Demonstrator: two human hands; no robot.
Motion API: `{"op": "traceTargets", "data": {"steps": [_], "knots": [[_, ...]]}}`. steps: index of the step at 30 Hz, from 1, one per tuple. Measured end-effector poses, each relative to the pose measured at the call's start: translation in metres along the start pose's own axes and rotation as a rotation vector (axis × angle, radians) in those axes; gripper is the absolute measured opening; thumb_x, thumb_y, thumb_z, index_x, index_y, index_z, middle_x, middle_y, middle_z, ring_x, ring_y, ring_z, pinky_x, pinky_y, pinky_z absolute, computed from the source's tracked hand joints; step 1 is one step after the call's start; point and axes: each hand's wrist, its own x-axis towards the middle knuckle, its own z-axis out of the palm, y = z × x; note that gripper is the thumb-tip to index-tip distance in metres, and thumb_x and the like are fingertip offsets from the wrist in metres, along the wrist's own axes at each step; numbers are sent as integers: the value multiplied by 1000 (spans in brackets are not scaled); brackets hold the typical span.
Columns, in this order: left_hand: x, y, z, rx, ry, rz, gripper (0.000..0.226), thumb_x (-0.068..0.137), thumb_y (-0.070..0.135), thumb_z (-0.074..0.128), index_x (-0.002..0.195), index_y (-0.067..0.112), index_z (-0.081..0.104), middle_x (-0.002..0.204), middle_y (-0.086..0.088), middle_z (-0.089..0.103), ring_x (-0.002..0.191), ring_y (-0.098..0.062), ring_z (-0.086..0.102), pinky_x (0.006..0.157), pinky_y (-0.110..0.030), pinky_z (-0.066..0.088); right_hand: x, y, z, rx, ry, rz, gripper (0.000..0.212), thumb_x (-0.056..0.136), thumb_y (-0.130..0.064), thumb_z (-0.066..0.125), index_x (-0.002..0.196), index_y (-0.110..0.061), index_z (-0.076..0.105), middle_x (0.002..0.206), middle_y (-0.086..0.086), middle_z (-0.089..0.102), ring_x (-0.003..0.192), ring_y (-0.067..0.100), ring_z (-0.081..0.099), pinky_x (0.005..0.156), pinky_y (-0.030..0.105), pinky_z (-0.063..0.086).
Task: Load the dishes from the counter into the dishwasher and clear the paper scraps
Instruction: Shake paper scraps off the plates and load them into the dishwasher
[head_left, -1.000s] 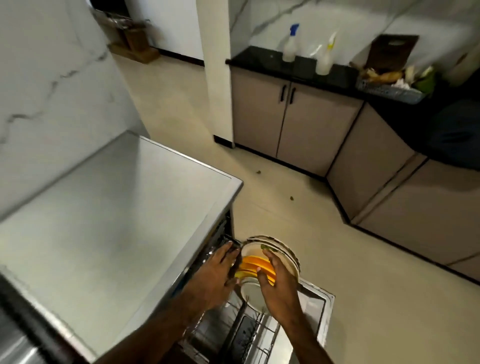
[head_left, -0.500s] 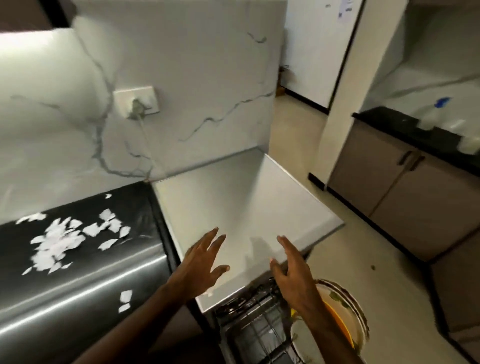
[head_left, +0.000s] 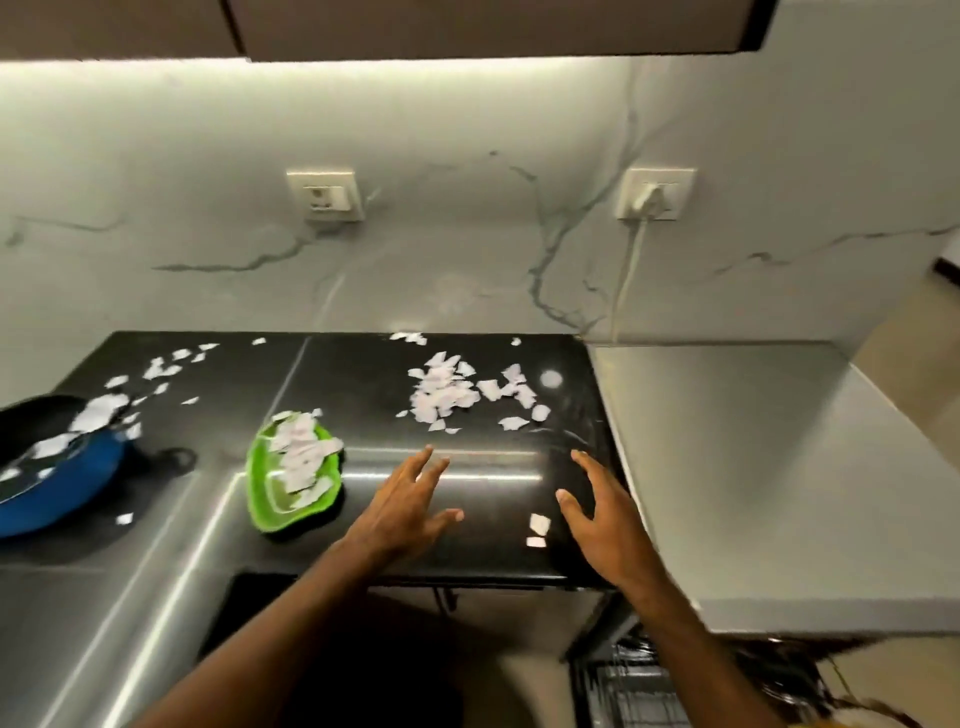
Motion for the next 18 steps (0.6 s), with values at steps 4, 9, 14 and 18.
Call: {"op": "traceTargets", "data": {"steps": [4, 9, 14, 18], "knots": [[-26, -72, -15, -39, 16, -184, 89, 88, 65, 62, 159, 22, 29, 169, -11, 16, 154, -29, 22, 124, -41, 23, 17, -40, 57, 8, -93, -38, 60, 97, -29, 70, 152, -22, 47, 153, -5, 50, 142, 12, 45, 119, 26, 33], [-49, -129, -25, -111, 71, -412, 86, 88, 59, 66, 157, 18, 35, 166, -13, 21, 152, -31, 25, 123, -39, 24, 39, -80, 114, -18, -245, -80, 58, 99, -31, 68, 152, -23, 47, 147, -17, 47, 139, 2, 41, 120, 26, 31], [-55, -189, -13, -242, 127, -657, 81, 80, 56, 68, 148, 18, 45, 151, -14, 44, 138, -33, 43, 114, -46, 40, 66, -98, 163, -3, -408, -87, 54, 96, -34, 70, 147, -29, 51, 142, -11, 59, 131, 0, 53, 115, 37, 45], [-51, -214, -12, -384, 209, -778, 74, 85, 44, 72, 146, 11, 48, 142, -12, 57, 135, -31, 48, 112, -40, 41, 93, -114, 201, 0, -508, -121, 55, 96, -33, 70, 147, -28, 51, 143, -10, 60, 129, -1, 54, 114, 36, 46]]}}
